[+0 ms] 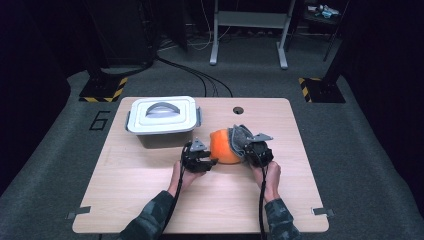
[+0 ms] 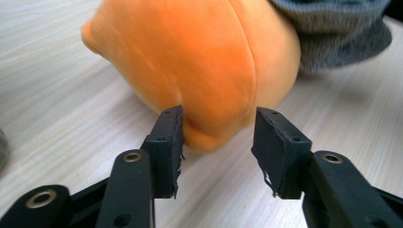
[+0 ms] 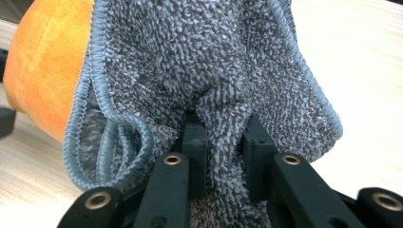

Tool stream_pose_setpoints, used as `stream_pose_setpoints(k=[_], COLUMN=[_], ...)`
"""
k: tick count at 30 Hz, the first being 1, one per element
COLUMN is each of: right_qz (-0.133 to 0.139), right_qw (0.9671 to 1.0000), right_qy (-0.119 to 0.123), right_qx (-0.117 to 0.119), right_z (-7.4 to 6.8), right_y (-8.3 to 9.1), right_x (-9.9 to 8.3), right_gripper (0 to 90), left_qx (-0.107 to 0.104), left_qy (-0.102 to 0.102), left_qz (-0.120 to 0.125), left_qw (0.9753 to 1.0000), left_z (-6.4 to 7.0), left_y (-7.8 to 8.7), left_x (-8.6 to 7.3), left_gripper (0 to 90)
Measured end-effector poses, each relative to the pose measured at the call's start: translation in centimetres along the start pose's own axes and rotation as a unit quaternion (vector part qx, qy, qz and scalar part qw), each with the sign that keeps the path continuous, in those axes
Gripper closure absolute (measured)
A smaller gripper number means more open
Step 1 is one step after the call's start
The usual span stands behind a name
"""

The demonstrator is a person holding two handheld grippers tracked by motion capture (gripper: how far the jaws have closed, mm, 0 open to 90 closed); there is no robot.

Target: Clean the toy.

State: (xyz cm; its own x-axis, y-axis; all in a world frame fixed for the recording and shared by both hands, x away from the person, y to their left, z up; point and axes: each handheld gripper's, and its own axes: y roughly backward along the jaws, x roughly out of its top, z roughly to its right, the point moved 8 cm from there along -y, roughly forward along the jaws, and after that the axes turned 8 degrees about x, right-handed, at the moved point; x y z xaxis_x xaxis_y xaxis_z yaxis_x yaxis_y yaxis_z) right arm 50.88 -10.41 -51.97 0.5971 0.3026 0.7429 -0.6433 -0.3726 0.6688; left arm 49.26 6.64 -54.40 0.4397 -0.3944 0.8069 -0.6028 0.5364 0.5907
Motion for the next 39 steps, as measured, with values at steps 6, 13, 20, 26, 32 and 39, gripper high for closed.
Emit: stream_pose_setpoints(k=[6, 13, 20, 26, 32, 39], right_qz=[0.006, 0.037, 0.01, -0.004, -0.028, 0.009], right_qw=[1.0, 0.9983, 0.9984, 0.9999, 0.9992, 1.0], right_qy=[-0.002, 0.024, 0.045, 0.014, -0.027, -0.002], right_qx=[0.004, 0.038, 0.031, 0.007, -0.014, -0.002], right_z=[0.1, -3.3, -4.3, -1.6, 1.7, 0.2], right_y=[0.3, 2.4, 0.5, 0.2, -0.4, 1.7], right_x=[0.1, 1.4, 1.0, -0.1, -1.7, -0.2], right_gripper=[75.2, 75.1, 75.8, 75.9, 75.8, 75.6], left_qx=[0.009, 0.006, 0.001, 0.001, -0.011, -0.009], left_qy=[0.008, 0.013, 0.01, 0.016, 0.014, 0.023], left_qz=[0.006, 0.016, 0.01, 0.014, 0.015, 0.016], left_qw=[0.9999, 0.9998, 0.9999, 0.9998, 0.9997, 0.9996], left_z=[0.2, 0.4, 0.3, 0.2, 0.2, -0.1], left_y=[-0.4, -0.3, -0.2, -0.2, -0.3, -0.4], left_x=[0.2, 0.8, 0.6, 0.6, 0.5, 0.4], left_gripper=[76.4, 80.1, 81.7, 82.1, 82.0, 81.9])
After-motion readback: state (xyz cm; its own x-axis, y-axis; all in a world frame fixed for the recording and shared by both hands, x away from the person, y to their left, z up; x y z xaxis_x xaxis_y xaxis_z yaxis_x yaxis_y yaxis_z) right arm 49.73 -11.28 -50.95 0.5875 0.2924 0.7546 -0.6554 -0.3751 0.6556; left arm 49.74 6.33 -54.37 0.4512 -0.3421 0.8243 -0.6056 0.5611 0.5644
